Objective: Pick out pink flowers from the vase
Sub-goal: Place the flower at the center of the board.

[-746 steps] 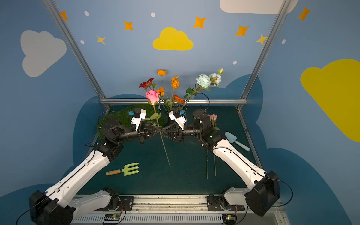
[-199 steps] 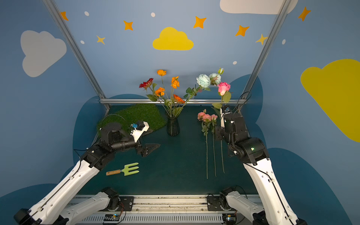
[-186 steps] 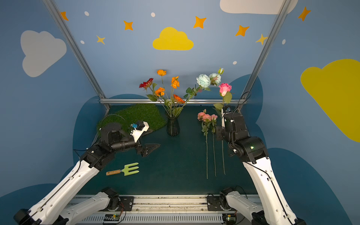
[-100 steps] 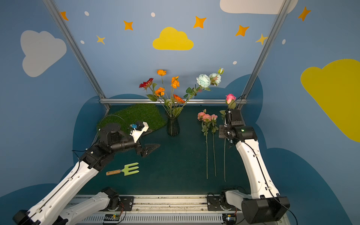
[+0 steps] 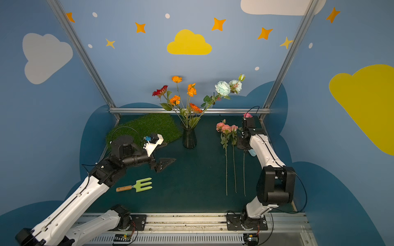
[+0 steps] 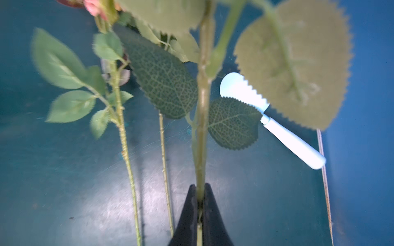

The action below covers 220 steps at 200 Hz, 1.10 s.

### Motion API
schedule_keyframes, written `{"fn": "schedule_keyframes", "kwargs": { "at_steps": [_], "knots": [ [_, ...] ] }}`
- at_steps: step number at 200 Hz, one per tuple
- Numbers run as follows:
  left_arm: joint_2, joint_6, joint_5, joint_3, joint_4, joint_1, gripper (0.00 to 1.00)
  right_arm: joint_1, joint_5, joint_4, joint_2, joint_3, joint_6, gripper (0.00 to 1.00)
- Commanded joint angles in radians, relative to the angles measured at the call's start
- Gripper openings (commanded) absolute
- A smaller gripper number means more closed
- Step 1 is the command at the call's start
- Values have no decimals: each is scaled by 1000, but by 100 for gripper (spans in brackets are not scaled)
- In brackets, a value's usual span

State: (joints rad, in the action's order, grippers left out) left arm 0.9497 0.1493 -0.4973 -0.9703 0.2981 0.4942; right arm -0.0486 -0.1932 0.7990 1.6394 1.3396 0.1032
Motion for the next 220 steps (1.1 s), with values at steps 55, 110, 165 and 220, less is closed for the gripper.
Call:
{"fn": "schedule_keyframes", "kwargs": {
  "at_steps": [55,110,165,220],
  "knots": [
    [34,7,19,-10,52,3,100,7,11,2,193,147,-53,0],
    [51,12,22,-24,76,4,100,-4,-117,29,356,230,-57,0],
    [53,13,22,-24,80,7,100,-18,-133,40,433,269,-43,0],
    [47,11,4,-23,78,10,100,-18,-70,47,481,291,-25,0]
  ]
}}
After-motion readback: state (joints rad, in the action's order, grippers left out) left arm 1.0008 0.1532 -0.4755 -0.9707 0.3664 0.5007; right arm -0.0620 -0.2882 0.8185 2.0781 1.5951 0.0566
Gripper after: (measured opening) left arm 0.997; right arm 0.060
